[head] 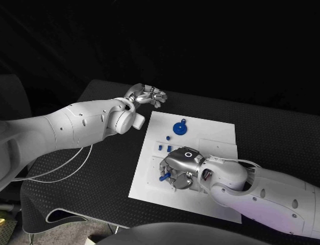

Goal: Assemble the parts on the task board

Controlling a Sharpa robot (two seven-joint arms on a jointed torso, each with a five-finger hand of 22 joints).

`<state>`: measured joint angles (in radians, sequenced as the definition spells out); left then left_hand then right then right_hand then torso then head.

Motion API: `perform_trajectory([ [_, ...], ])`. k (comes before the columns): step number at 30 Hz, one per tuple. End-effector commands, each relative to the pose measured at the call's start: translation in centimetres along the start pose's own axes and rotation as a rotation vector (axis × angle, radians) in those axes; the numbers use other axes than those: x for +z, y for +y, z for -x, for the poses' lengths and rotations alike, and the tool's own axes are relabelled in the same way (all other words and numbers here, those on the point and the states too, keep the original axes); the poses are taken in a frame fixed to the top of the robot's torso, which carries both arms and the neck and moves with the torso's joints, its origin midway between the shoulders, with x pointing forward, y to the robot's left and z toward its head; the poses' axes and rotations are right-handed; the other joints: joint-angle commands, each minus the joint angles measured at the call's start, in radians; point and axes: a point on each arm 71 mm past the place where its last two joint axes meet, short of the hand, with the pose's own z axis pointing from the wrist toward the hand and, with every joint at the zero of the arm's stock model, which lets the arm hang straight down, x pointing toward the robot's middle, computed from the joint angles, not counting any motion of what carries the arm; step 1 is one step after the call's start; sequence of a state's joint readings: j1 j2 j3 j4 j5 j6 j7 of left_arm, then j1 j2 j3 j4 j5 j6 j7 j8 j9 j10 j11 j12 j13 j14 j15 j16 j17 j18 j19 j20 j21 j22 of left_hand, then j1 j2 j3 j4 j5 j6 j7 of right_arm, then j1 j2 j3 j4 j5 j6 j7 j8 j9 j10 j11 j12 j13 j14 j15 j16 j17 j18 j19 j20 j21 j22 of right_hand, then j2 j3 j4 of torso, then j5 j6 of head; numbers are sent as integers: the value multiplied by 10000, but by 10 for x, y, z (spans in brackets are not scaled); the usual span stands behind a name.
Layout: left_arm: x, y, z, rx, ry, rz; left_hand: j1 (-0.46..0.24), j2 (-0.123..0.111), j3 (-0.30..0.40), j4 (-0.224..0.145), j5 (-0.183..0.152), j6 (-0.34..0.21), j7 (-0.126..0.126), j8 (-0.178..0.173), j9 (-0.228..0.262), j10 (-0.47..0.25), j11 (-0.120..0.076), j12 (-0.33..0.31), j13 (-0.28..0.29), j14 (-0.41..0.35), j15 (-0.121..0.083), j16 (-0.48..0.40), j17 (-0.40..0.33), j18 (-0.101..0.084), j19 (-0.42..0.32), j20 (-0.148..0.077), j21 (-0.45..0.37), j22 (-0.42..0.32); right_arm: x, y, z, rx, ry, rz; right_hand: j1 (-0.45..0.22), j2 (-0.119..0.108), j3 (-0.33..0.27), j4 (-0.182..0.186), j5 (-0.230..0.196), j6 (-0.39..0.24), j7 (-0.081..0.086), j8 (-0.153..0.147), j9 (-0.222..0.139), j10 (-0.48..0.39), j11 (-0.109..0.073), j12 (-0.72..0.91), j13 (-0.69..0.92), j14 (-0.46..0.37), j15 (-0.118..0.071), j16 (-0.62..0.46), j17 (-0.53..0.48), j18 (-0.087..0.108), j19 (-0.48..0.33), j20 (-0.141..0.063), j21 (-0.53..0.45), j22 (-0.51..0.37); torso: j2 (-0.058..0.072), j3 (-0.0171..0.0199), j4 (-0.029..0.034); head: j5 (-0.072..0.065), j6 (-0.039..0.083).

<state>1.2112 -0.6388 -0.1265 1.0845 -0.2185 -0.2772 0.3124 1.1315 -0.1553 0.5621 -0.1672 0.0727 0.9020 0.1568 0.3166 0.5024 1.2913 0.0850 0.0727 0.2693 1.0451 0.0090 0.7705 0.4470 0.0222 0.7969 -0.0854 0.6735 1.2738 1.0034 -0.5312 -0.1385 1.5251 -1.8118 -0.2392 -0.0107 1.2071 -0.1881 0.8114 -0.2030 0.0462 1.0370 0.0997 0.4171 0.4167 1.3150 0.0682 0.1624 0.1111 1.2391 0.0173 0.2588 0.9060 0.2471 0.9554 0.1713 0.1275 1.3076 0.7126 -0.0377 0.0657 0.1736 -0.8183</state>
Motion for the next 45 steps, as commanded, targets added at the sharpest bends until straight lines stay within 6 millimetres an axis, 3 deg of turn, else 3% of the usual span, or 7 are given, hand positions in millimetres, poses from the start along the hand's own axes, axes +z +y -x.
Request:
perform_trajectory([
  [1, 0, -2, -2, -88, 124, -90, -79, 50, -2, 41, -5, -83, -11, -2, -14, -92, -10, -21, -14, 30, 71, -51, 11, 190, 17, 24, -62, 10, 1, 1, -3, -286, 357, -125, -10, 73, 0, -44, 22, 62, 10, 48, 10, 65, -17, 34, 18, 56, 5, 53, 17, 147, 99, -1, 42, 232, -1, -6, -2, -4, -9],
  [30, 0, -3, -4, -114, 193, -75, -76, 37, -3, 45, -8, -84, -11, 7, -15, -94, -9, -19, -15, 31, 73, -70, 33, 191, 19, 27, -77, 20, 22, 31, -8, -1562, 1474, 365, -32, 73, 0, -96, 22, 65, 8, 49, 25, 70, -19, 26, 30, 63, 0, 51, 35, 146, 99, -1, 52, 232, 0, 1, -4, -88, -102],
  [45, -1, -2, -3, -103, 154, -60, -80, 29, -4, 52, -12, -90, -10, 9, -17, -99, -7, -20, -16, 30, 75, -81, 44, 190, 20, 30, -85, 24, 20, 25, -6, -1381, 1094, 214, -87, 35, 78, -79, 23, 39, 21, 27, 31, 43, -2, -6, 35, 40, 11, 25, 44, 143, 71, 12, 43, 221, 0, 19, -10, -79, -85],
])
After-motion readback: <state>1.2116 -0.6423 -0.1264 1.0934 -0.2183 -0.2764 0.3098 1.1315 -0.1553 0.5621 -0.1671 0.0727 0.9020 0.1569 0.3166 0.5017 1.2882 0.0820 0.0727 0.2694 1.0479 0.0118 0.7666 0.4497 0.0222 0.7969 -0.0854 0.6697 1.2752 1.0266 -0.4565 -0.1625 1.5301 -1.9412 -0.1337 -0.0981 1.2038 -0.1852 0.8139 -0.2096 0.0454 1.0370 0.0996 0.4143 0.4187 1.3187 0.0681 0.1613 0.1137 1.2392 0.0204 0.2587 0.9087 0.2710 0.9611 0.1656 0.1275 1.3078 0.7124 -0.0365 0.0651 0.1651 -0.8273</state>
